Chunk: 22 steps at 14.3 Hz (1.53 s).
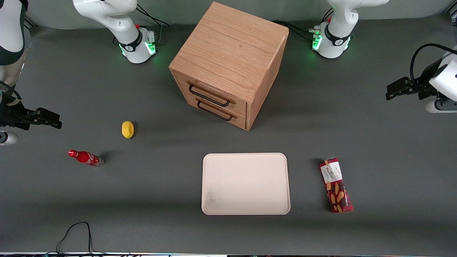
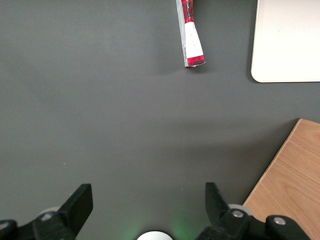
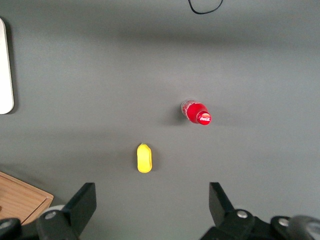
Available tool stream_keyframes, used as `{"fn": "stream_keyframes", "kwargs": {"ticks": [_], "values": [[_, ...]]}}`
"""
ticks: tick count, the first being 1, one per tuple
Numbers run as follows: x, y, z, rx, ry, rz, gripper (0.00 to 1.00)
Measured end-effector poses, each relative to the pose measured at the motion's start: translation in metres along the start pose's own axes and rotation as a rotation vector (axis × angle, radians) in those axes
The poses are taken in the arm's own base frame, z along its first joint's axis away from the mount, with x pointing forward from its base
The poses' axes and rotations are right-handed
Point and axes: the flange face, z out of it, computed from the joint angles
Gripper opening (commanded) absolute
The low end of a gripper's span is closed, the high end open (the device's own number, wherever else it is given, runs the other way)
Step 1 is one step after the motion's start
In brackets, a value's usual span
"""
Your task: Place red cookie box on tray
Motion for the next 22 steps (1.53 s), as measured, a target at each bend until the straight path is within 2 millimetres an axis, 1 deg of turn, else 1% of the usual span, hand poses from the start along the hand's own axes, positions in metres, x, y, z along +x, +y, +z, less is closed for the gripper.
{"fn": "stream_keyframes", "kwargs": {"ticks": [10,12,14,15,16,19,20,21,22], "values": [[0.000,0.001,-0.001,0.000,0.001,0.002,1.00],[0.000,0.006,0.000,0.001,0.005,0.011,1.00],[0.007,0.017,0.002,-0.001,0.023,0.012,1.00],[0.014,0.025,0.003,-0.003,0.035,0.002,1.00],[0.024,0.039,0.004,-0.006,0.046,-0.007,1.00],[0.067,0.096,0.016,-0.016,0.059,-0.049,1.00],[0.084,0.111,0.022,-0.021,0.063,-0.061,1.00],[0.099,0.121,0.028,-0.026,0.068,-0.069,1.00],[0.113,0.124,0.033,-0.030,0.073,-0.075,1.00]]}}
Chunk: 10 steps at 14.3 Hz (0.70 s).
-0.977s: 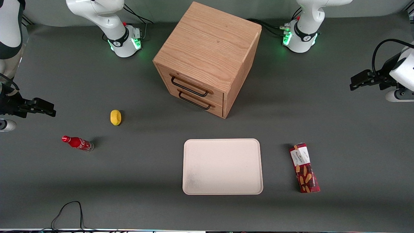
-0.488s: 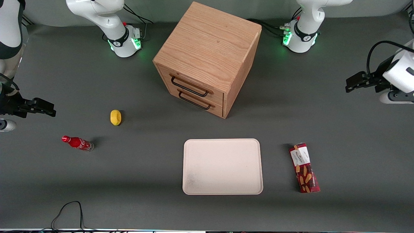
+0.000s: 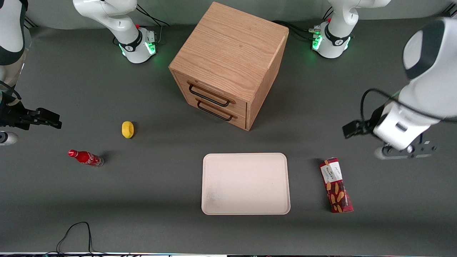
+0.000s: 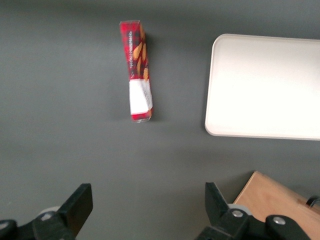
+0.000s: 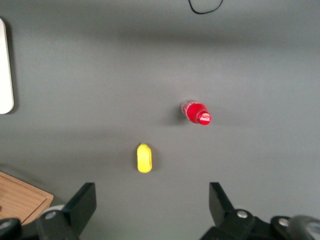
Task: Place red cookie box on tray
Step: 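Move the open left gripper down over the red tartan shortbread box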
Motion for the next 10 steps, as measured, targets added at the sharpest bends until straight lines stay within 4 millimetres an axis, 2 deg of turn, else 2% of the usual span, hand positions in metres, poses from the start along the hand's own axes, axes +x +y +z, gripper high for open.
{"fn": "stream_keyframes", "kwargs": {"ticks": [3,6,8,10], "values": [[0.027,-0.015,0.007,-0.004,0.019,-0.033,1.00],[0.037,-0.040,0.006,-0.006,0.029,-0.066,1.00],[0.040,-0.043,0.010,-0.007,0.032,-0.070,1.00],[0.047,-0.043,0.029,-0.003,0.011,-0.071,1.00]]}}
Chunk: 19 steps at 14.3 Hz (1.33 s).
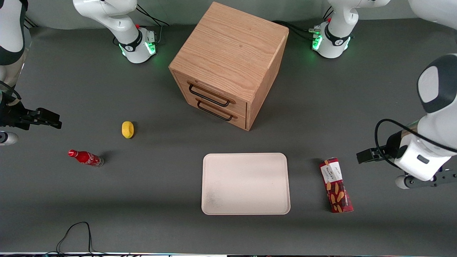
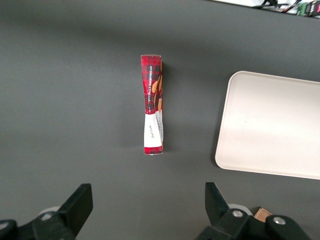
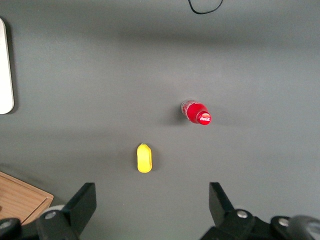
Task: Place red cookie box on tray
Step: 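Move the open left gripper down over the red tartan shortbread box, then close the left gripper on the end of the shortbread box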
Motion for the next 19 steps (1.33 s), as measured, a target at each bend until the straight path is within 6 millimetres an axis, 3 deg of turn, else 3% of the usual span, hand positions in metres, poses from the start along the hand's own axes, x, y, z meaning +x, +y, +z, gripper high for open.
{"fn": "stream_keyframes", "kwargs": {"ticks": [2,7,9,15,19], "values": [[0.016,0.000,0.036,0.002,-0.012,-0.005,1.00],[0.054,0.002,0.150,-0.005,-0.007,-0.017,1.00],[0.060,0.002,0.182,-0.008,0.009,-0.018,1.00],[0.064,-0.002,0.251,0.008,-0.019,-0.015,1.00],[0.064,-0.004,0.267,0.011,-0.018,-0.012,1.00]]}}
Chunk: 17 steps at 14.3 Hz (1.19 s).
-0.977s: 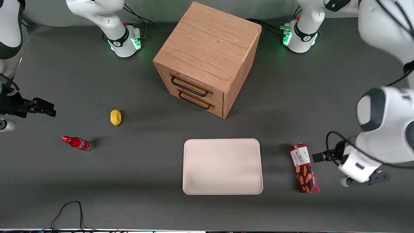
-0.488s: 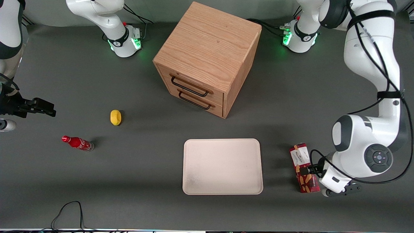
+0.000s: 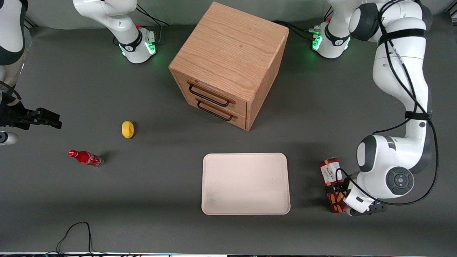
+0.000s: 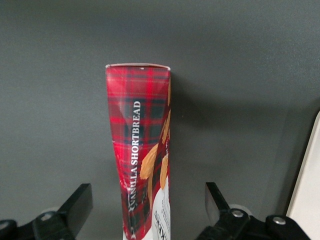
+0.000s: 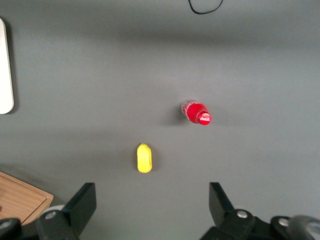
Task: Place red cookie box on tray
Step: 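Close the left gripper on the end of the shortbread box, then lift the box upright with the left gripper and carry it toward the tray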
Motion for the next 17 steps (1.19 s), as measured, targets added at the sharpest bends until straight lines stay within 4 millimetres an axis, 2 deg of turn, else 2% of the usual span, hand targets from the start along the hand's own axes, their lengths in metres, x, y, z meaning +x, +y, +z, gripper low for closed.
{"fn": "stream_keyframes", "kwargs": {"ticks": [1,5,7,8,14,17], "values": [[0.000,0.000,0.001,0.000,0.002,0.001,0.94],[-0.001,0.000,0.004,0.002,-0.001,0.002,0.40],[-0.001,-0.001,0.004,0.002,-0.001,0.002,0.09],[-0.001,0.000,0.004,0.002,-0.001,0.001,0.00],[0.000,0.000,0.001,0.000,0.003,0.000,0.00],[-0.001,0.001,-0.021,-0.002,0.007,-0.008,0.00]]}}
